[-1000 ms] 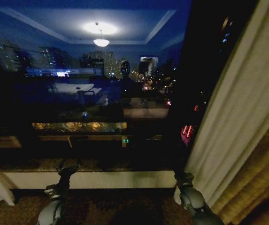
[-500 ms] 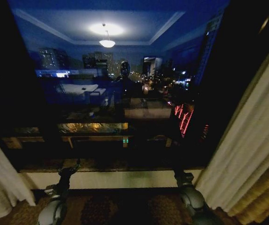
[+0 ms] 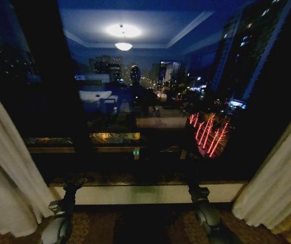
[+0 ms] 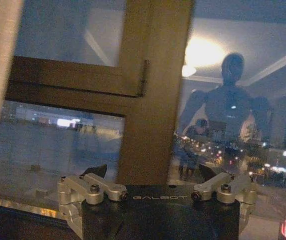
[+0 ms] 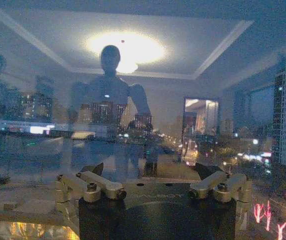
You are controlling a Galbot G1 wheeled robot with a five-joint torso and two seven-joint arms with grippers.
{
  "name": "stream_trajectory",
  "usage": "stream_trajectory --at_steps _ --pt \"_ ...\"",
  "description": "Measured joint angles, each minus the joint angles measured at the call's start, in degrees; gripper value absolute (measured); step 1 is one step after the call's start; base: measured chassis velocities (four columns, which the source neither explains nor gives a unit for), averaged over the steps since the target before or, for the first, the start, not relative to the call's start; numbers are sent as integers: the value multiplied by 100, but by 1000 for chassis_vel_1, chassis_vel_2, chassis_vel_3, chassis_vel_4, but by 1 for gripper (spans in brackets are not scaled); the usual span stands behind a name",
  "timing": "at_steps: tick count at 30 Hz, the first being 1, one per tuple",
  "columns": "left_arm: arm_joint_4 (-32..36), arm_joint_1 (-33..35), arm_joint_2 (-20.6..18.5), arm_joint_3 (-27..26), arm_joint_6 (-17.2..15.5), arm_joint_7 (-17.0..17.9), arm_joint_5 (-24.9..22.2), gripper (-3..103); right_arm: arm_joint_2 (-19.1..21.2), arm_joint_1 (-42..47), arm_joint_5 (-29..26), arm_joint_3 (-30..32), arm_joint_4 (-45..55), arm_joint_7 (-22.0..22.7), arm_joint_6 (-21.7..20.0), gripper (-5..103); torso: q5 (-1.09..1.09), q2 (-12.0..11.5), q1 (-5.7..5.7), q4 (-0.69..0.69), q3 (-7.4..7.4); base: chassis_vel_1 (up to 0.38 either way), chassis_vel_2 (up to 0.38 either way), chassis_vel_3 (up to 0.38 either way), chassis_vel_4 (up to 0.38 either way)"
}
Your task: Open the curtains by pulling them apart, changing their state from closed to fully open.
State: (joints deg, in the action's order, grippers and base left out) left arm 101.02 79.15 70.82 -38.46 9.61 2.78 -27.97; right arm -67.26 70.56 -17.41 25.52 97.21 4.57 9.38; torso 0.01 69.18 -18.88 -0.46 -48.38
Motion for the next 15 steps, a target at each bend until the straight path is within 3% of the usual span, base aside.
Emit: stream_trajectory --at_steps 15 --pt "0 0 0 0 0 0 0 100 1 0 0 0 0 0 0 100 1 0 0 0 0 355 350 -356 -361"
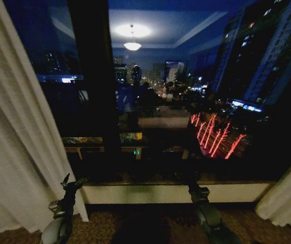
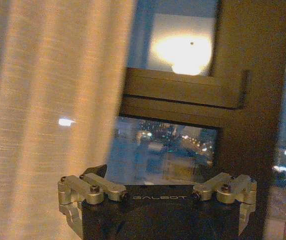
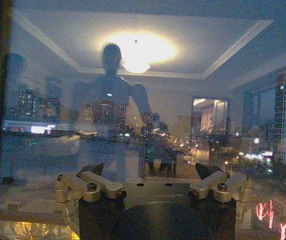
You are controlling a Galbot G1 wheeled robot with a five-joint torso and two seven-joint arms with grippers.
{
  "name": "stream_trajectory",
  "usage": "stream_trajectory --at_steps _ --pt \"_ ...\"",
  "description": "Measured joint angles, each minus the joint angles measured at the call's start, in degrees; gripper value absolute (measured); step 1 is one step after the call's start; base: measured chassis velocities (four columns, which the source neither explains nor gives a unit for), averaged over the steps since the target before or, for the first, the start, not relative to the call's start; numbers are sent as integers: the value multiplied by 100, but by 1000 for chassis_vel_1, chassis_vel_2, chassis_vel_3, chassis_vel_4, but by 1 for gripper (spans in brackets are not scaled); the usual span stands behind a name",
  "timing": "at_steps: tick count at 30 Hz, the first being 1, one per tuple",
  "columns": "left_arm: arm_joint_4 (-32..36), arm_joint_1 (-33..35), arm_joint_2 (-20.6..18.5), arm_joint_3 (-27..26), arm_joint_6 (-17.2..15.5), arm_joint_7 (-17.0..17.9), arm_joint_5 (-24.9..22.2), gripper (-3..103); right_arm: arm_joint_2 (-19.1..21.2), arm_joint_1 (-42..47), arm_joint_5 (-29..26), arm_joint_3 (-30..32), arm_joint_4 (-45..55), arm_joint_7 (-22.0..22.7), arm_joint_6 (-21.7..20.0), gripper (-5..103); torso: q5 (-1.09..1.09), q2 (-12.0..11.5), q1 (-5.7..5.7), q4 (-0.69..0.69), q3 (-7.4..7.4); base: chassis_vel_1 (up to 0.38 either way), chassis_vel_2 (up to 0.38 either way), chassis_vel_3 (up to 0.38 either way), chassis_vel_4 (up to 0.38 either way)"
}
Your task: Open the curtains by pulling them apart, changing their state from closed to fully open.
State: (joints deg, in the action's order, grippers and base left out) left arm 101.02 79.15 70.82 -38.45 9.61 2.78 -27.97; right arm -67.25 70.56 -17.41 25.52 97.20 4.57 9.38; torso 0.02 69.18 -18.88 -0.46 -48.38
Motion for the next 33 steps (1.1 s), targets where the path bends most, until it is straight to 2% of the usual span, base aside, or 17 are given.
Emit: stream_trajectory --at_steps 12,19,28,33 --pt "0 0 -2 -4 0 1 0 100 -1 0 0 -1 1 0 0 100 1 0 0 3 1 282 274 -287 -282" --pt "0 0 1 1 0 0 0 100 1 -1 0 1 0 1 0 100 -9 0 0 -2 0 0 3 10 7" --pt "0 0 1 1 0 -1 0 100 1 -1 0 2 0 1 0 100 3 0 1 0 0 -15 -36 16 27" --pt "0 0 1 0 0 -1 0 100 0 -1 0 0 0 1 0 100 -2 0 0 0 0 0 0 0 0"
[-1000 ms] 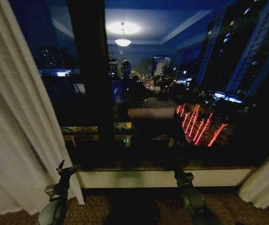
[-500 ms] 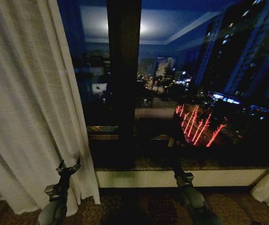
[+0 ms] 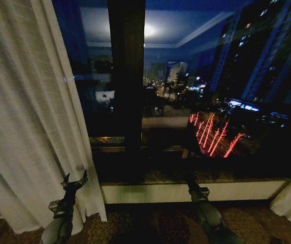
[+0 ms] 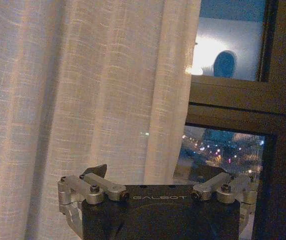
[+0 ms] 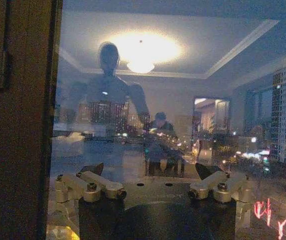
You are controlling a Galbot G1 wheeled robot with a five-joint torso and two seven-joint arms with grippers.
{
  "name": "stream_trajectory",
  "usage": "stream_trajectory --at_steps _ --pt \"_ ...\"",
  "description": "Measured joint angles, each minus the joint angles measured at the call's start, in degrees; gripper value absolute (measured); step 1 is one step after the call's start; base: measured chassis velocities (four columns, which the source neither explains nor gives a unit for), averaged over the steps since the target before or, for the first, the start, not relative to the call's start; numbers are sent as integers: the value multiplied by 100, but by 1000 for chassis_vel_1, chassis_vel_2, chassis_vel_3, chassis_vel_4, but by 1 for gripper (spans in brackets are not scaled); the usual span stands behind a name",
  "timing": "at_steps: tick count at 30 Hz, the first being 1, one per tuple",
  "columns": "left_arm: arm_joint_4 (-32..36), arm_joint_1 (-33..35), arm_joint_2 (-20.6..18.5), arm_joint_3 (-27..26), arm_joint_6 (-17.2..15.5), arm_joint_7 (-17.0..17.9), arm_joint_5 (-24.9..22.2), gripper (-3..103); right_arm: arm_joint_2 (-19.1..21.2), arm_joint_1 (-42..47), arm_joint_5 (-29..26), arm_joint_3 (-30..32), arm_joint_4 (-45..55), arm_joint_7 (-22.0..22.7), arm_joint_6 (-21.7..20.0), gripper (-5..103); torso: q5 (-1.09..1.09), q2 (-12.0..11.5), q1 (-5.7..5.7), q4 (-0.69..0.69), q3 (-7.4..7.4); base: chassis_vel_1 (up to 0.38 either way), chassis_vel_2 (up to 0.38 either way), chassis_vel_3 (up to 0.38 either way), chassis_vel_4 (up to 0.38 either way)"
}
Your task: Open the curtains by pulling them apart, changing their state from closed to fully open.
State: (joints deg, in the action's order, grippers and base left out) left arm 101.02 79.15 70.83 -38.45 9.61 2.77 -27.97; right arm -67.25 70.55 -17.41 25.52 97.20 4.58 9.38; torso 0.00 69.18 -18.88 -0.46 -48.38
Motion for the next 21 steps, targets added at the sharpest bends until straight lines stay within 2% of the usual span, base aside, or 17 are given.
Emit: stream_trajectory --at_steps 21 --pt "0 0 0 0 0 1 -1 100 0 0 0 0 0 -1 0 100 0 0 0 0 0 0 0 0 0"
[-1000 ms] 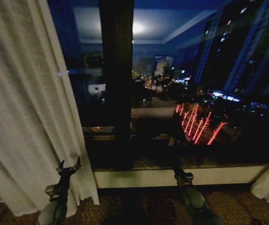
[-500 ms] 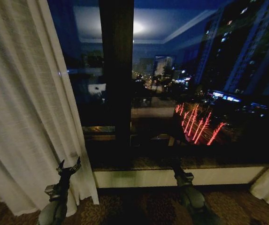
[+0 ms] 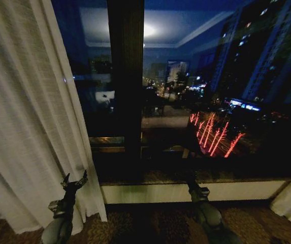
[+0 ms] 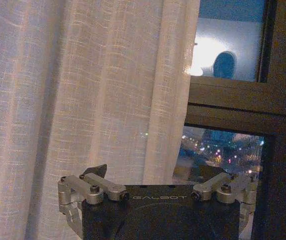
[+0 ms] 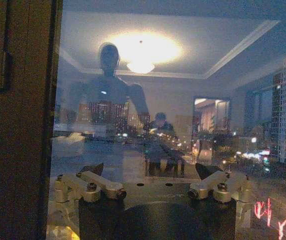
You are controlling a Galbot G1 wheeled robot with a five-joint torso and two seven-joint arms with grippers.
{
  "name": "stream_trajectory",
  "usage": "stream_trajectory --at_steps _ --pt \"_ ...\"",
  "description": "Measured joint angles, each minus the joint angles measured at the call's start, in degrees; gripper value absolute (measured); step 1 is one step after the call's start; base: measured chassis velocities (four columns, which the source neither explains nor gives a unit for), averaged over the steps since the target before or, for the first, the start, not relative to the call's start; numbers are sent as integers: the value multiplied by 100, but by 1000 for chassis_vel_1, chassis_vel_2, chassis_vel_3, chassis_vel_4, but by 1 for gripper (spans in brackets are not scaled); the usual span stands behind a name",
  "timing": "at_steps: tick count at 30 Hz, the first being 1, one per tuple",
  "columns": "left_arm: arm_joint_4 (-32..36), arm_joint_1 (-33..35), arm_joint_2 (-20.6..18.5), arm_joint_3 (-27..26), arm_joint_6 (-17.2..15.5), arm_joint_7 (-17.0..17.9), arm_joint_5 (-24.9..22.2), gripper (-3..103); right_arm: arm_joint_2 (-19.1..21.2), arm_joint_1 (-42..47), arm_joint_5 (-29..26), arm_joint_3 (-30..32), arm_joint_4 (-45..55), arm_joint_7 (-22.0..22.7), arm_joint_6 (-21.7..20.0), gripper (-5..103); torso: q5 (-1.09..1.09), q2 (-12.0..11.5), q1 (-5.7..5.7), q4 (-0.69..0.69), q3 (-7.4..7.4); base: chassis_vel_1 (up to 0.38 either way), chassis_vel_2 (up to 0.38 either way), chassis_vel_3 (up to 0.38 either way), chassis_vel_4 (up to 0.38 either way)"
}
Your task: Open the curtains by pulling them apart, changing their state from closed to fully open.
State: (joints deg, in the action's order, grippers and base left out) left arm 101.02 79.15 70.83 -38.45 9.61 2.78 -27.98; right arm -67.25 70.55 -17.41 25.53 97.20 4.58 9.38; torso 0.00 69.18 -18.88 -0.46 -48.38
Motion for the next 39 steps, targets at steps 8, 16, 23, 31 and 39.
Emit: stream_trajectory --at_steps 8,16,23,31,39 --pt "0 0 0 0 0 0 0 100 0 0 0 0 0 0 0 100 0 0 0 0 0 0 0 0 0" --pt "0 0 0 0 0 0 0 100 0 0 0 0 0 0 0 100 0 0 0 0 0 0 0 0 0" --pt "0 0 0 0 0 0 0 100 0 0 0 0 0 0 0 100 0 0 0 0 0 0 0 0 0" --pt "0 0 0 0 0 0 0 100 0 0 0 0 0 0 0 100 0 0 0 0 0 0 0 0 0" --pt "0 0 0 0 0 0 0 100 0 0 0 0 0 0 0 100 0 0 0 0 0 0 0 0 0"
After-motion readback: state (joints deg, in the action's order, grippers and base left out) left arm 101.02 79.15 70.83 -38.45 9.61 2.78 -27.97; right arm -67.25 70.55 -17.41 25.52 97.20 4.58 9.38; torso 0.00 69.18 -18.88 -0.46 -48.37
